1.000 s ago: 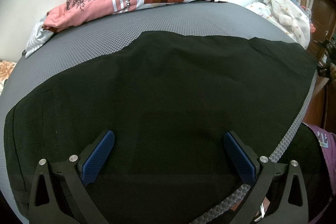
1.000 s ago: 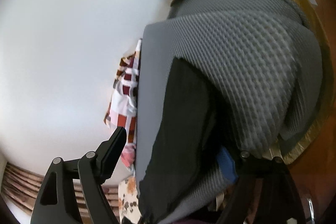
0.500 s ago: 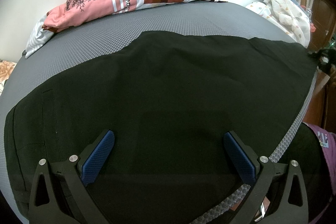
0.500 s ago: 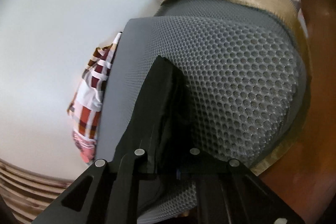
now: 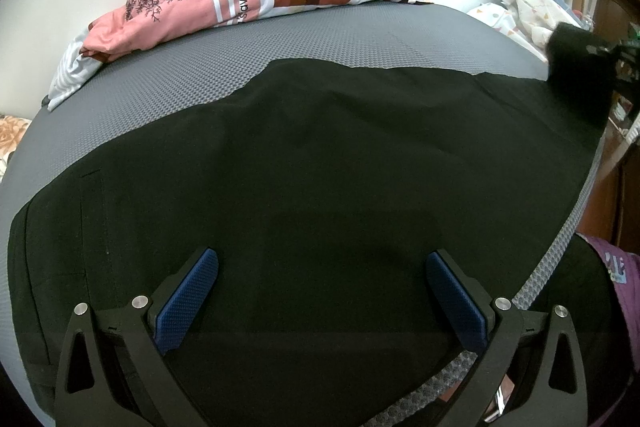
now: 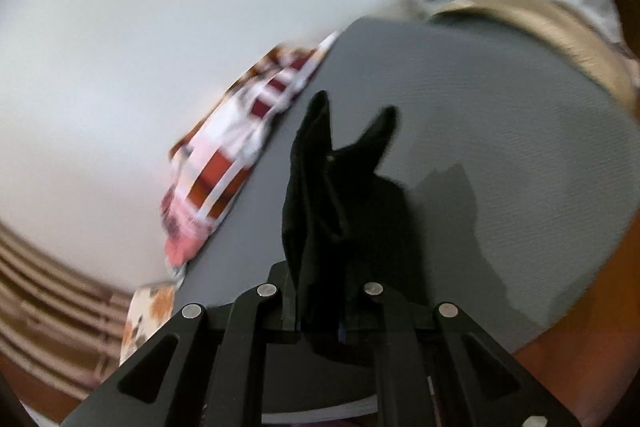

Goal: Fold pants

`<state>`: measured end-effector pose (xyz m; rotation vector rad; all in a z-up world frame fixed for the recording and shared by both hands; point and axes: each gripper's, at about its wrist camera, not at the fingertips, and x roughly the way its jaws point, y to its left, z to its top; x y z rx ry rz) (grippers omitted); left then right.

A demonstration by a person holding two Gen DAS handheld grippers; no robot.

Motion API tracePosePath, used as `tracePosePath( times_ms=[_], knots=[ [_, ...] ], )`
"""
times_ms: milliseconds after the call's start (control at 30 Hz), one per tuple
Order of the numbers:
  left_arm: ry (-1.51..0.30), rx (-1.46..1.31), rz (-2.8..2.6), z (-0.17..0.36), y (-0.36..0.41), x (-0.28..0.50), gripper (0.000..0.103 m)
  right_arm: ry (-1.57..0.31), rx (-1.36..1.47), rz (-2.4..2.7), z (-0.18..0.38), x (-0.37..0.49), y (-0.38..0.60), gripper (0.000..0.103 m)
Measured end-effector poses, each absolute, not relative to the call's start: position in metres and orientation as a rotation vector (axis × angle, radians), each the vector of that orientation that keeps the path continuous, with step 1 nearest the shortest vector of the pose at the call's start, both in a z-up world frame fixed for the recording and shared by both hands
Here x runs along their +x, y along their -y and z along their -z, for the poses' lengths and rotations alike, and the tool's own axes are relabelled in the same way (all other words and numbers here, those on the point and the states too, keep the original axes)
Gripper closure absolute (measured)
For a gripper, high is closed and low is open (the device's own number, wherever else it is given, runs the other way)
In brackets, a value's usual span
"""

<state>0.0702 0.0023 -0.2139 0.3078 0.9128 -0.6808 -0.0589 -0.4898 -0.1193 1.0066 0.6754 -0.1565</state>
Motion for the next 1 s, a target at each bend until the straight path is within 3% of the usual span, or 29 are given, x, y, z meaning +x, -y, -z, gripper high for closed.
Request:
tracePosePath(
  times_ms=[433, 1000],
  knots=[
    [-0.949, 0.196, 0.648, 0.199, -0.017, 0.082, 0.0, -0.861, 0.985, -0.126, 0.146, 0.023, 0.35, 0.092],
    [-0.883, 0.075, 0.527, 0.155, -0.056, 0.105, 0.0, -1.048, 0.831, -0.278, 0.168, 0.067, 0.221, 0.092]
  ],
)
